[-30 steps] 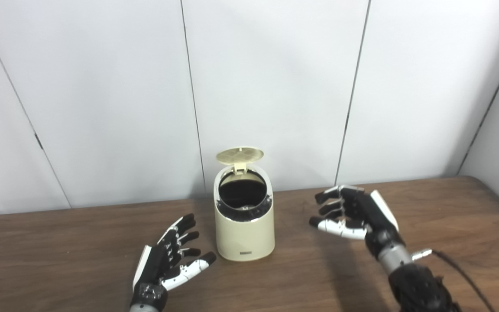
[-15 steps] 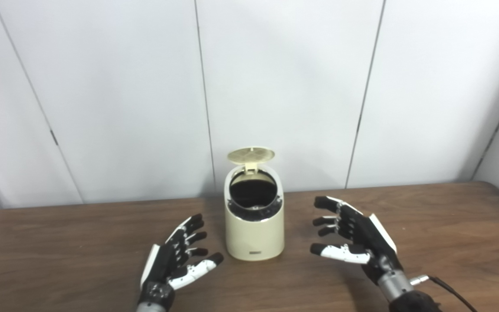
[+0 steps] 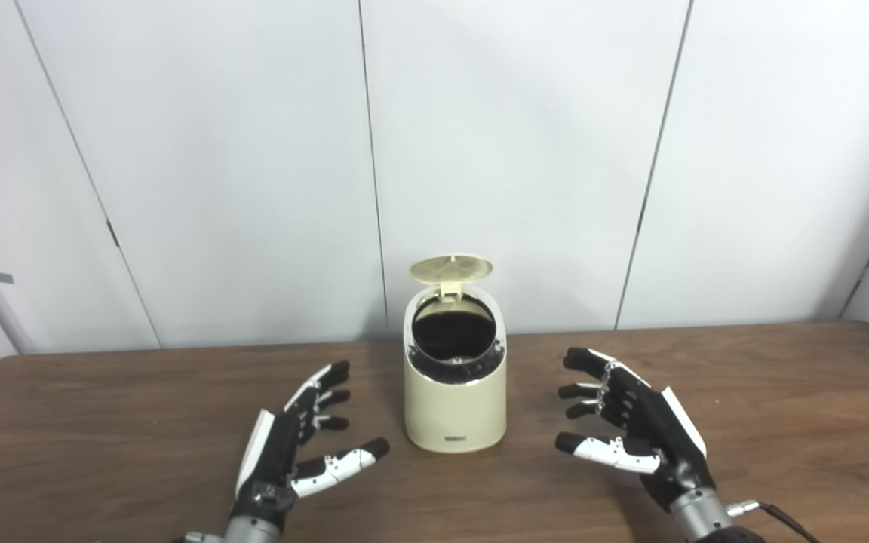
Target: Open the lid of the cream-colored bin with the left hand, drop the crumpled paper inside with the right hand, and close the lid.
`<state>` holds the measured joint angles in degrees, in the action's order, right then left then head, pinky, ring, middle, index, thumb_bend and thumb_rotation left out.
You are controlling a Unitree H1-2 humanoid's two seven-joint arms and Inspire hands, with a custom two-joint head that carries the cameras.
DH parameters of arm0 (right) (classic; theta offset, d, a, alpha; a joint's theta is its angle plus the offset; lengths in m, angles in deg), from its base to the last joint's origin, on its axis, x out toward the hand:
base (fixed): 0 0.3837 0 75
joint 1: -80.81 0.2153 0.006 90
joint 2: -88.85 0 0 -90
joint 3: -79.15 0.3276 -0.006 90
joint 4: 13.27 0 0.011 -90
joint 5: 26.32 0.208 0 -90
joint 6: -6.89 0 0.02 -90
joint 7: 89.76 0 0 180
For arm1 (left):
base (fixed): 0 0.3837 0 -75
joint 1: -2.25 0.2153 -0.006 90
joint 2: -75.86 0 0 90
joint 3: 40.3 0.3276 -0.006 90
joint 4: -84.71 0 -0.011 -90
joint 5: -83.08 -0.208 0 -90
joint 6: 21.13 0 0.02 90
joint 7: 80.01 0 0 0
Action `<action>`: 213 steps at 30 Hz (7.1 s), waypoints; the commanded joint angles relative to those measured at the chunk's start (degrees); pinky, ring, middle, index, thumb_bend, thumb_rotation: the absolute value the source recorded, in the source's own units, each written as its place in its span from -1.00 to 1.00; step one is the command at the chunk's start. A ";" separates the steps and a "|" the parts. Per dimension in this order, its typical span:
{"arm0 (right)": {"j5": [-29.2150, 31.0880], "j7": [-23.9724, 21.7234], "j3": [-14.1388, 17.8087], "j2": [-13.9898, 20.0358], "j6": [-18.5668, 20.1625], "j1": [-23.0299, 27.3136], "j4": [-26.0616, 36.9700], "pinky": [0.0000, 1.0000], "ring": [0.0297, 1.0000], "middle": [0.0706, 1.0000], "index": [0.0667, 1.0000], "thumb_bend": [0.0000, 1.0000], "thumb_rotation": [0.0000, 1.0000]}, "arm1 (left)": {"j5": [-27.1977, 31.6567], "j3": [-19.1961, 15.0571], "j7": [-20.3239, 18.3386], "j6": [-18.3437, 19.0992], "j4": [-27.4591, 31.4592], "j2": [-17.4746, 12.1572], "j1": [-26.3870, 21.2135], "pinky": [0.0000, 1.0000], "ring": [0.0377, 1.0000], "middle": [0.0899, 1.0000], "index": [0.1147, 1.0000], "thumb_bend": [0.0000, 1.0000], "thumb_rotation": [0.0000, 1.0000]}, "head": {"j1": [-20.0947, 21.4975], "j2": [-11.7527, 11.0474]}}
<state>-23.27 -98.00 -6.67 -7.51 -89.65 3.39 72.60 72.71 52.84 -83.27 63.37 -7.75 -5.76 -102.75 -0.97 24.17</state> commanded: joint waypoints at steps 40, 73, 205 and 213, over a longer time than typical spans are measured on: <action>-1.74 3.33 -0.58 -1.50 1.24 0.62 5.32 0.13 0.21 0.52 0.49 0.57 -0.80 | -11.37 9.44 -8.92 3.35 -5.54 -6.44 -30.20 0.59 0.81 0.81 0.76 0.90 0.14 | 2.10 -1.27; -3.21 4.94 -1.48 -2.92 4.40 1.14 7.20 0.17 0.17 0.50 0.51 0.60 -0.75 | -19.05 12.43 -10.12 -0.22 -2.42 -9.84 -27.62 0.30 0.57 0.48 0.43 0.80 0.11 | 3.60 -0.27; -5.11 5.58 -3.57 -3.98 8.26 1.08 11.27 0.04 0.16 0.51 0.50 0.53 -0.70 | -28.83 9.67 -6.81 -0.82 4.84 -7.81 -17.94 0.35 0.64 0.59 0.59 0.63 -0.16 | 5.03 3.18; -5.48 5.59 -3.71 -3.52 7.56 1.02 10.78 0.02 0.16 0.50 0.51 0.52 -0.68 | -12.76 2.91 -3.76 -3.00 2.96 -3.46 -15.23 0.34 0.69 0.76 0.76 0.51 -0.27 | 4.75 2.83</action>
<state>-28.75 -92.63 -10.44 -11.46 -79.24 2.52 82.24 56.64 56.67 -88.77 61.50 -5.28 -9.95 -117.68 3.78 26.98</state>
